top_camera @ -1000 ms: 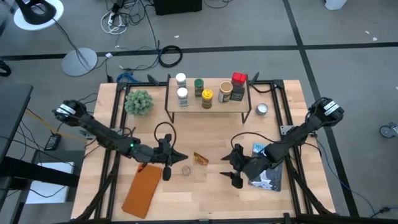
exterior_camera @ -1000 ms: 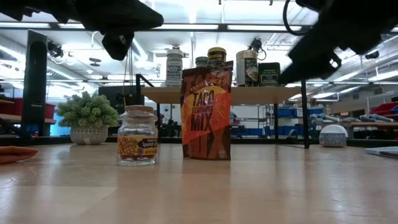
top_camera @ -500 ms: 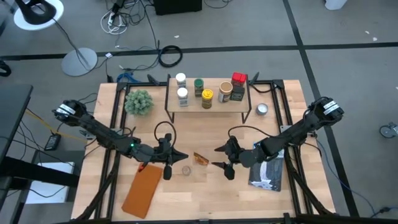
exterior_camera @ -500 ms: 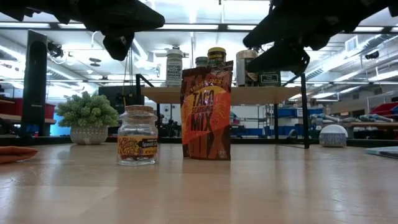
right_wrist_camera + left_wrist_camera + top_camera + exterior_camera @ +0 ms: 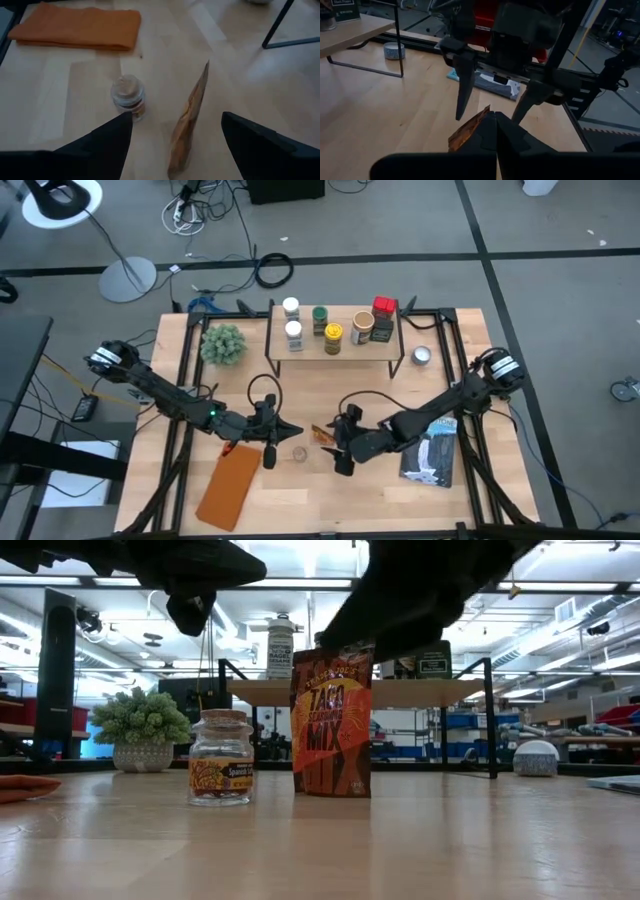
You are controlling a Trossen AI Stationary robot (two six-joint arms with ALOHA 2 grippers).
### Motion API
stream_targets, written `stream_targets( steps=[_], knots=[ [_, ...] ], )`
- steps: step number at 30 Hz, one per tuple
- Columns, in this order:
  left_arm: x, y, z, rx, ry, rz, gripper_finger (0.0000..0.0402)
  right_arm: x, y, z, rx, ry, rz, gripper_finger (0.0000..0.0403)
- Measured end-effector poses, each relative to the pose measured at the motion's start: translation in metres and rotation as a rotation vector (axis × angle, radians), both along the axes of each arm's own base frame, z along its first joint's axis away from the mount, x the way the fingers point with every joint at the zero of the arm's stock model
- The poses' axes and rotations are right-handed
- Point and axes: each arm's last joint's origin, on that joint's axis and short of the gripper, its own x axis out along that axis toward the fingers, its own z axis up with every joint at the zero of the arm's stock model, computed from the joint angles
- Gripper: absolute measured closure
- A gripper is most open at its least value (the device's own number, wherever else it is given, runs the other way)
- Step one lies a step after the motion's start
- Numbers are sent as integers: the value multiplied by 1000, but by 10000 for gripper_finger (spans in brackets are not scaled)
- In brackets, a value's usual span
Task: Shelf spices
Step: Put the orange seasoning bag on the shelf
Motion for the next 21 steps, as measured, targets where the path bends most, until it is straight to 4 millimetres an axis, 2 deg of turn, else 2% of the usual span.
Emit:
stream_targets(
  steps=[3, 6, 9, 12, 14, 17, 21],
  knots=[
    [0, 0, 0, 0, 0, 0, 401, 4, -5, 4, 32, -4, -6, 109],
    [0, 0, 0, 1, 2, 0, 401, 3, -12, 3, 58, 32, -40, 157],
    [0, 0, -1, 3, 5, -1, 401, 3, -16, 0, 79, 62, -51, 240],
    [0, 0, -1, 8, 6, -2, 401, 3, -18, 2, 89, 70, -17, 348],
    [0, 0, -1, 9, 7, -2, 400, 2, -20, 7, 60, 71, 14, 386],
    [0, 0, -1, 10, 9, -2, 400, -2, -28, 30, 23, 84, 27, 397],
    [0, 0, -1, 9, 10, -13, 400, -11, -51, 83, -38, 80, 23, 400]
  ],
)
